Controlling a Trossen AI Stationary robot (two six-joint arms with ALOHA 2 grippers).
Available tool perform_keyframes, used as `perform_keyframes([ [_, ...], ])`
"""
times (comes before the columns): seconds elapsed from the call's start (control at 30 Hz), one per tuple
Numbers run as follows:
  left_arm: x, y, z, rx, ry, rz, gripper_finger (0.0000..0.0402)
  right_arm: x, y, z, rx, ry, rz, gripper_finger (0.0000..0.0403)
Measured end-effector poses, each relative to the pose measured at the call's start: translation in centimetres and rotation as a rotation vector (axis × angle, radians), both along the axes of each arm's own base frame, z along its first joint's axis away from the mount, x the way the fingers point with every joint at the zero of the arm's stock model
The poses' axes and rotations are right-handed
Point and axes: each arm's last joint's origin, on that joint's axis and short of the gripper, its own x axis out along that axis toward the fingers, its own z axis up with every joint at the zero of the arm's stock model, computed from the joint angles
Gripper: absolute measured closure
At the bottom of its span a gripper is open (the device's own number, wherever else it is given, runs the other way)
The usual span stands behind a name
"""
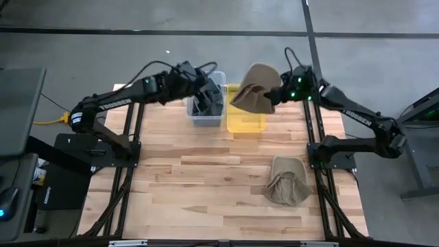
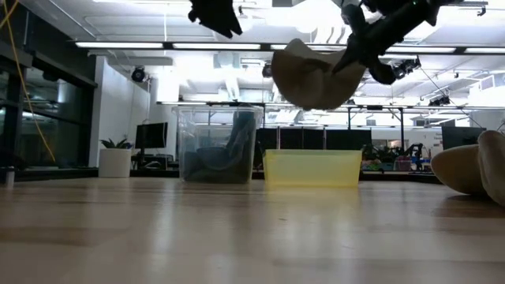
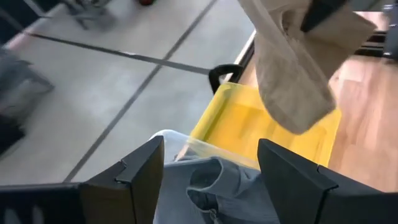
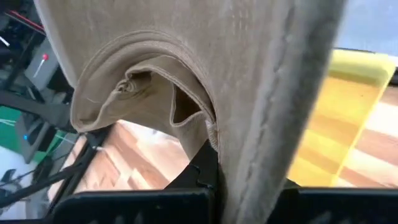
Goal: Pick & Place hat
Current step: Put the top brown cap into the yellow bin
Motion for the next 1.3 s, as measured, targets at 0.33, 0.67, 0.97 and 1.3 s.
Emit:
perform_keyframes([
  [0.33,-2.3,5.3,0.1,-0.097,-0.04,-0.233,0.0189,2.2,-4.7,1.5,0.204,0.147,0.075,0.0399],
  [0.67,-4.3,8.2,0.1,-0.155,-0.093,-0.316,0.0193,3.9,-8.7,-3.4,0.447,0.315,0.047,0.0399],
  [0.97,-5.0,8.8,0.1,-0.17,-0.108,-0.37,0.0193,5.8,-10.4,-6.1,0.537,0.258,0.063,0.0399],
  [1.3,-4.9,8.8,0.1,-0.168,-0.106,-0.375,0.0193,6.4,-11.4,-9.1,0.588,0.352,0.014,0.0399],
])
